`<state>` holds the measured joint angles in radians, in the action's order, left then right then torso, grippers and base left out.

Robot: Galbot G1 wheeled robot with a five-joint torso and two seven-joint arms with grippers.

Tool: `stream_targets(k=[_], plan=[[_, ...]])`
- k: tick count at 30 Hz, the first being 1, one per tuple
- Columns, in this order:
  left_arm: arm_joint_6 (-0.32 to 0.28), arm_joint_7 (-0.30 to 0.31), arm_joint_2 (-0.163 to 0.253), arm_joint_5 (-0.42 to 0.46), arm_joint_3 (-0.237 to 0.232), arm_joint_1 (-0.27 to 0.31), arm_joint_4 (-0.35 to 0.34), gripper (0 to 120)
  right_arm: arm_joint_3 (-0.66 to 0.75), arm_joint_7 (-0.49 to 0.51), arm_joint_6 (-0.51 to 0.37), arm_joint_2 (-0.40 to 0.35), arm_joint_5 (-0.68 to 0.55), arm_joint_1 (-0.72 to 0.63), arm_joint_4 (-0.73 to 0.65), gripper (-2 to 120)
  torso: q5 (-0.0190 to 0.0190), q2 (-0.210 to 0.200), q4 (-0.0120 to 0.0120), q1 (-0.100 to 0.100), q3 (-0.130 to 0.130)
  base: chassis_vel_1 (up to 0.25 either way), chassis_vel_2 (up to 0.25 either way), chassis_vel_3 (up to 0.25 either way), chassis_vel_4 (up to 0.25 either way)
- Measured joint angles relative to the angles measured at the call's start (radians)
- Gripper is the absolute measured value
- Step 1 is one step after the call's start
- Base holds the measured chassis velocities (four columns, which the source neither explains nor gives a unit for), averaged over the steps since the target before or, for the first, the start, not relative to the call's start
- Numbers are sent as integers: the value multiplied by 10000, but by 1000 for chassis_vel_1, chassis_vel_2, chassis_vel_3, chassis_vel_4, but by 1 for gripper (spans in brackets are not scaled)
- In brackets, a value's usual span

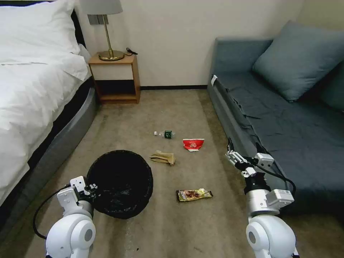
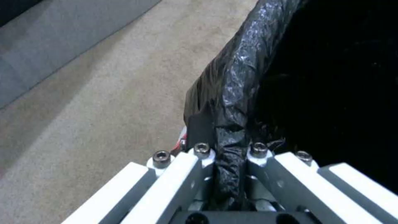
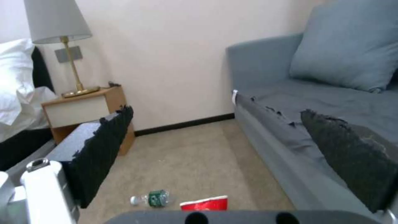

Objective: Pick up the trash bin, then pick up the garbage on the floor and place it into the trash bin.

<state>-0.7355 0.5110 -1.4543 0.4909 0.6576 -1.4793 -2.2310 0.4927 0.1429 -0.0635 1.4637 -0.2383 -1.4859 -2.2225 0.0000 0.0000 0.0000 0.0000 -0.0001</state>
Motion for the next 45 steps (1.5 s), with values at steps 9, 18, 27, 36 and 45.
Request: stream_targets(k=[9, 18, 27, 36, 45], plan=[[0, -3, 13, 6, -5, 94, 138, 2, -485, 836, -773, -407, -1412, 554, 361, 100, 0, 0, 0, 0, 1, -39, 35, 43, -46], [29, -25, -110, -54, -110, 110, 422, 2, -2118, 5285, -3738, -844, -7609, 1606, 1582, 100, -1, 0, 0, 0, 1, 0, 0, 0, 0], [223, -133, -167, -134, -85, 167, 853, 2, -2741, 6550, -3792, -203, -8613, 2295, 4414, 100, 0, 0, 1, 0, 1, 0, 0, 0, 0], [398, -161, -246, -274, -61, 204, 1186, 2, -2740, 6261, -3595, -33, -8536, 3038, 6395, 100, 0, 0, 0, 0, 2, 0, 0, 0, 0], [457, -172, -273, -355, 17, 215, 1295, 2, -2820, 5702, -3279, 391, -8076, 4038, 8193, 100, 0, 0, 0, 0, 1, 0, 0, 0, 0]])
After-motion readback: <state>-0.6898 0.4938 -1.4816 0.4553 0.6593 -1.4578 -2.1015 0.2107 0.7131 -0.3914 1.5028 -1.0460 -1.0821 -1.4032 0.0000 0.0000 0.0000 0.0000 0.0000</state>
